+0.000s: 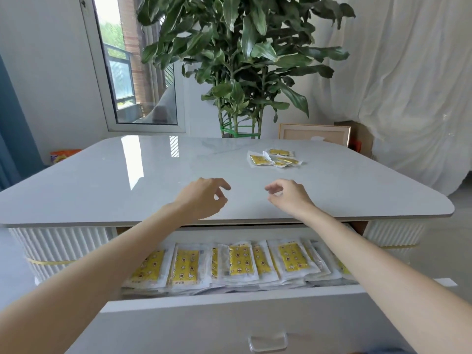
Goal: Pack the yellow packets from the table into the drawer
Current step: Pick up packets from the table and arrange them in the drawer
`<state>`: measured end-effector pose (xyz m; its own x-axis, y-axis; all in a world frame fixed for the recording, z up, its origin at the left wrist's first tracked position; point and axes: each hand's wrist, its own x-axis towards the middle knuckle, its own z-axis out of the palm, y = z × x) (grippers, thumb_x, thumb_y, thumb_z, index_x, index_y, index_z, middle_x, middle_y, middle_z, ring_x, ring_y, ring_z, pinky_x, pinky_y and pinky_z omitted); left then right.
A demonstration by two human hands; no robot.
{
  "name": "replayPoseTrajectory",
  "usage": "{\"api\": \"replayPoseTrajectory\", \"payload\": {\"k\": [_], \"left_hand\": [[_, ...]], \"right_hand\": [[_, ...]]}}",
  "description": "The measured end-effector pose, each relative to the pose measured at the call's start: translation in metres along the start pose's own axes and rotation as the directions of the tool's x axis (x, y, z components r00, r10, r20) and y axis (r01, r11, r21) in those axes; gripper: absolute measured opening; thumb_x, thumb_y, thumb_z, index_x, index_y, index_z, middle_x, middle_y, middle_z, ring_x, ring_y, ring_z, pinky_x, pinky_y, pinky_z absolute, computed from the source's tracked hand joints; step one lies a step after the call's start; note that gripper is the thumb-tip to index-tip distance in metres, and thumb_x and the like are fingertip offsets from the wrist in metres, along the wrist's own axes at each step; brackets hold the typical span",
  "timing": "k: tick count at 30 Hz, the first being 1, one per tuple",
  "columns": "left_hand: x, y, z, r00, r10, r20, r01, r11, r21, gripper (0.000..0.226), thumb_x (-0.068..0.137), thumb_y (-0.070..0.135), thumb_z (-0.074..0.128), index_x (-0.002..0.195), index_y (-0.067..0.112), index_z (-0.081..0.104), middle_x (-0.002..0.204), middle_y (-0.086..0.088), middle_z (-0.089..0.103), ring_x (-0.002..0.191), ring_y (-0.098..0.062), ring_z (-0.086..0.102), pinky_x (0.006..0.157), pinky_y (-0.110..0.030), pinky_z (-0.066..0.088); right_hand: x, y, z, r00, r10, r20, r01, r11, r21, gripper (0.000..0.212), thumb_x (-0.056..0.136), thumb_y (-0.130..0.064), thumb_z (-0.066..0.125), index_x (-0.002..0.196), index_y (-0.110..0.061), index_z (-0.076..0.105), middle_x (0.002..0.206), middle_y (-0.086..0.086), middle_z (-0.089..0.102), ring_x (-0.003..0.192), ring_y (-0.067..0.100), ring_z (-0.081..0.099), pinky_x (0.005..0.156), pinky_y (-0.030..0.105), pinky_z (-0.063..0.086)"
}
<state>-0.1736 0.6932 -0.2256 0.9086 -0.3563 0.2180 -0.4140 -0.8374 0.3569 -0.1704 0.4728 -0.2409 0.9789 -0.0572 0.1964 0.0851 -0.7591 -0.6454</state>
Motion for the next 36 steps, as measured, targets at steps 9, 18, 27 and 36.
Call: {"api": "replayPoseTrajectory", "payload": {"k": [9,18,27,36], "left_hand": [[0.113,-0.007,0.059,0.994,-0.03,0.11,0.026,0.999,0.04,0.057,0.098,0.034,0.042,0.15,0.024,0.021,0.154,-0.006,0.025,0.14,-0.027,0.027,0.112,-0.04,0.03],[0.232,-0.006,0.119,1.0,-0.003,0.019,0.003,1.0,0.018,0.058,0.099,0.034,0.033,0.151,0.025,0.01,0.16,0.003,0.0,0.147,-0.022,-0.001,0.117,-0.048,0.009],[0.298,-0.019,0.133,0.998,-0.006,0.068,-0.006,0.986,0.167,0.053,0.099,0.041,0.021,0.15,0.032,0.016,0.158,0.005,0.016,0.145,-0.014,0.014,0.115,-0.042,0.012],[0.27,-0.02,0.119,0.991,-0.061,0.118,0.041,0.985,0.168,0.056,0.098,0.044,0.021,0.151,0.027,0.017,0.158,0.007,0.018,0.146,-0.013,0.013,0.118,-0.04,0.01]], "right_hand": [[0.078,0.046,0.011,0.992,0.109,0.066,-0.093,0.973,-0.209,0.056,0.095,-0.023,0.049,0.148,-0.013,0.03,0.155,0.006,0.023,0.144,0.025,0.018,0.112,0.03,0.022],[0.179,0.098,0.025,0.997,0.067,-0.05,-0.08,0.926,-0.37,0.062,0.099,-0.04,0.037,0.153,-0.024,0.011,0.162,0.003,-0.006,0.148,0.024,-0.011,0.12,0.042,0.003],[0.245,0.121,0.031,0.991,0.132,-0.006,-0.116,0.854,-0.507,0.057,0.097,-0.052,0.024,0.152,-0.037,0.015,0.162,0.005,0.006,0.149,0.025,0.007,0.12,0.042,0.002],[0.215,0.103,0.028,0.987,0.158,0.023,-0.126,0.862,-0.491,0.055,0.099,-0.049,0.024,0.152,-0.038,0.014,0.161,0.005,0.008,0.148,0.026,0.01,0.121,0.037,0.002]]}}
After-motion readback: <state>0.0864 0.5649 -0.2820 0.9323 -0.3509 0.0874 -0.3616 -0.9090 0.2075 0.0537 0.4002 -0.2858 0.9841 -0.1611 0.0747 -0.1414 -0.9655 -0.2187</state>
